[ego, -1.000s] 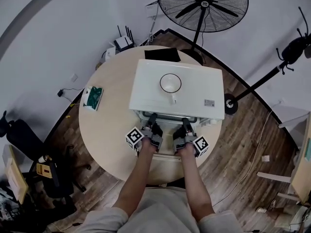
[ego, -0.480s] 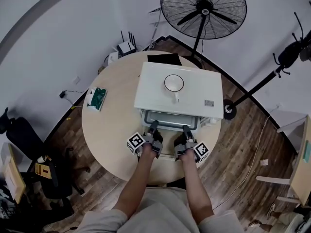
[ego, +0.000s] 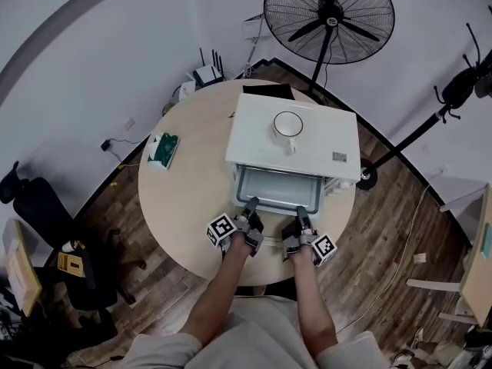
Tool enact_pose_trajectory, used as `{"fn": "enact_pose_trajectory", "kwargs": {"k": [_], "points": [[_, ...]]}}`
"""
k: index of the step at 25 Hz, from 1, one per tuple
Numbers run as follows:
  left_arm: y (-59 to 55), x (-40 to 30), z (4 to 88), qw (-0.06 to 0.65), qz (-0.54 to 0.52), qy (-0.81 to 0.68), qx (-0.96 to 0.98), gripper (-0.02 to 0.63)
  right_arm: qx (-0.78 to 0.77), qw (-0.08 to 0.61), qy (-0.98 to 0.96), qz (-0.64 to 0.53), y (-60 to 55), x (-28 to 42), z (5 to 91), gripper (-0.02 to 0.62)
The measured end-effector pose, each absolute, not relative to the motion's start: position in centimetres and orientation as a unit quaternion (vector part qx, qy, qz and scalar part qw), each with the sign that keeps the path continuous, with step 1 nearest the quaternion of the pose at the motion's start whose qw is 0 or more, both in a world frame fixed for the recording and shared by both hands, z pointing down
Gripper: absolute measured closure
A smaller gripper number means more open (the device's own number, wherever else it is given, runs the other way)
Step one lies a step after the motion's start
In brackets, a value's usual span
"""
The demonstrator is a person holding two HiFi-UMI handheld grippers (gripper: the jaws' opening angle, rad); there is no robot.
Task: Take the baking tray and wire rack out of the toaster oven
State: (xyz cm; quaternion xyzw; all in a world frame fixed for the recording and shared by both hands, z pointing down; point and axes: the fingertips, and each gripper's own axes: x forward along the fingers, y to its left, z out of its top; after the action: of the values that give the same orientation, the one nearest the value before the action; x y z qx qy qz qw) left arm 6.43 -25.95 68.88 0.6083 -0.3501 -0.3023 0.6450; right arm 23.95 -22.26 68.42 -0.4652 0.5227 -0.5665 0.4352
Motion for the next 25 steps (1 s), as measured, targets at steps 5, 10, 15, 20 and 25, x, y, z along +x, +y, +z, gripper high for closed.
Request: {"fn": "enact_pose_trajectory", "kwargs": {"k": [5,10,15,20,25], "points": [[-23.7,5.8,69.0,0.649,-0.294,-0.345,0.611,0.468,-0.468,0.437,0.519,-0.567,-19.9,23.2,68.5,0.518],[-21.6,5.3,69.2,0.653,-0.288,-0.335,0.615,0.469,-0.475,0.437,0.52,-0.559,-17.5,22.6,68.7,0.52],[-19.5,4.9,69.5,0.659,-0.276,-0.328,0.618,0.469,-0.48,0.439,0.518,-0.556,-15.2,22.2,68.8,0.518],[-17.3,4.1,70.2,0.664,-0.27,-0.322,0.619,0.469,-0.483,0.441,0.516,-0.554,-12.8,21.3,69.5,0.518],[-15.2,2.8,70.9,0.664,-0.268,-0.325,0.618,0.469,-0.48,0.441,0.51,-0.561,-10.8,20.0,70.5,0.518]]}}
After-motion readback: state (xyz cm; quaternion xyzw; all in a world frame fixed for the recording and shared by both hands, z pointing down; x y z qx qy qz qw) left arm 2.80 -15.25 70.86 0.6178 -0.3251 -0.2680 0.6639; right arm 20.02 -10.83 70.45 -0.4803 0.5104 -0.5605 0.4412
